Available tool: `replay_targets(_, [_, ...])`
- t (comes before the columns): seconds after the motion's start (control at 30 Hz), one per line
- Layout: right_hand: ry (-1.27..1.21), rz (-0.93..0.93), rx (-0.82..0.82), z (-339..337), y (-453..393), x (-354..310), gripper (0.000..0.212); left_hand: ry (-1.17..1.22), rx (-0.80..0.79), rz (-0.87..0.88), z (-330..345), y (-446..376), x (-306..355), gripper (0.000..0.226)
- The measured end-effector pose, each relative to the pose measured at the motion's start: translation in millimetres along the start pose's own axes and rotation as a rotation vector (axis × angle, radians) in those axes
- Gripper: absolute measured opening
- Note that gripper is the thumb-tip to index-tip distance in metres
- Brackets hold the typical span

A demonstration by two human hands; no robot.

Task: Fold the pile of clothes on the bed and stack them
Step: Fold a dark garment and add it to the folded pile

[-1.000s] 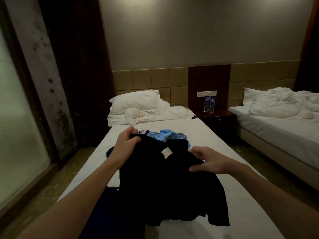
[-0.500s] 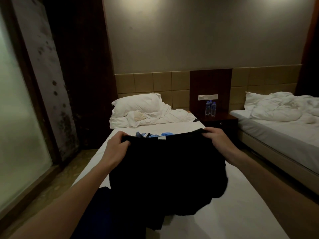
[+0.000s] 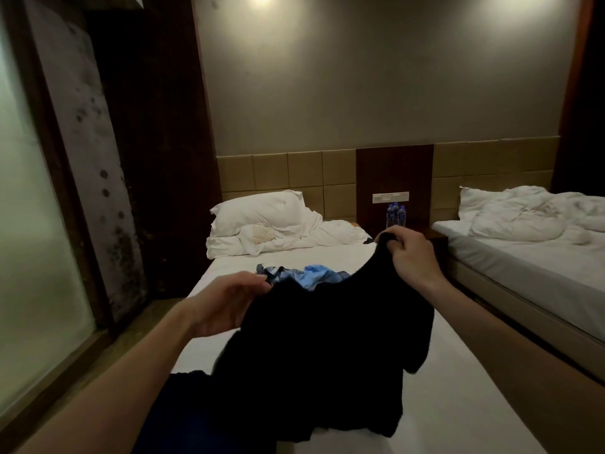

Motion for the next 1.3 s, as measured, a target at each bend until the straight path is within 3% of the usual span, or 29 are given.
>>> replay_targets(0.07, [-0.287, 0.07, -0.195, 14.5, 13.2, -17.5, 0.027, -0.035, -0.136, 0.026, 13.6, -9.6, -3.1, 0.059])
replay_targets(0.13, [-0.468, 0.079, -0.39, 30.3, 27.6, -33.9, 0.029, -0.301, -0.048, 0.131, 22.0, -30.7, -5.5, 0.054])
replay_targets(0.2, [-0.487, 0.031, -0.514, 45.1, 41.9, -45.4, 0.031, -0.632, 0.059, 0.248, 34.6, -51.4, -7.6, 0.064])
replay_targets(0.27, [-0.438, -0.031, -0.569, 57.6, 49.4, -48.5, 0.035, -0.723, 0.019, 0.321, 49.9, -67.1, -11.6, 0.078])
replay_targets(0.33, [-0.474, -0.009, -0.612, 65.8, 49.2, -41.7, 0.036, -0.756, 0.003, 0.383, 54.4, -76.3, -15.1, 0.061])
replay_targets(0.43, [-0.616, 0.121, -0.667, 69.6, 49.7, -12.4, 0.03, -0.961, 0.144, 0.427, 47.4, -82.1, -12.7, 0.01])
replay_targets(0.53, [-0.351, 0.199, -0.741, 89.0, 61.3, 40.8, 0.06, -0.983, 0.374, 0.496, 34.8, -81.7, -11.2, 0.025])
replay_targets(0.63, [-0.049, 0.146, -0.876, 122.7, 80.1, 87.3, 0.04, -0.988, 0.43, 0.553, 34.0, -76.2, -2.9, 0.015])
replay_targets(0.8, [0.064, 0.078, -0.488, 111.1, 48.8, 88.8, 0.015, -0.983, 0.522, 0.497, 13.2, -54.5, 6.8, 0.038])
replay_targets(0.93, [-0.027, 0.192, -0.206, 56.6, 16.0, 56.3, 0.011, -0.907, 0.483, 0.354, -10.4, -34.5, 14.3, 0.046])
replay_targets(1.03, [-0.136, 0.176, -0.17, 19.8, 6.8, 18.4, 0.013, -0.759, 0.352, 0.261, -7.8, -24.4, 15.5, 0.038])
replay_targets(1.17, [-0.266, 0.101, -0.079, -19.2, 12.7, -21.5, 0.023, -0.497, 0.316, 0.311, 8.6, -6.9, 35.9, 0.029])
replay_targets(1.3, [-0.309, -0.004, -0.058, -53.2, 28.1, -48.2, 0.02, -0.529, 0.193, 0.315, 19.9, 13.4, 56.6, 0.029])
Point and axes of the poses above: each hand's wrist, its own y-axis away from the middle knuckle, its own z-axis out of the palm, x = y × z, the point moved 3 cm from there along -y, towards the middle knuckle, and after that the axes turned 14 degrees about z, right-handed, at the moved point
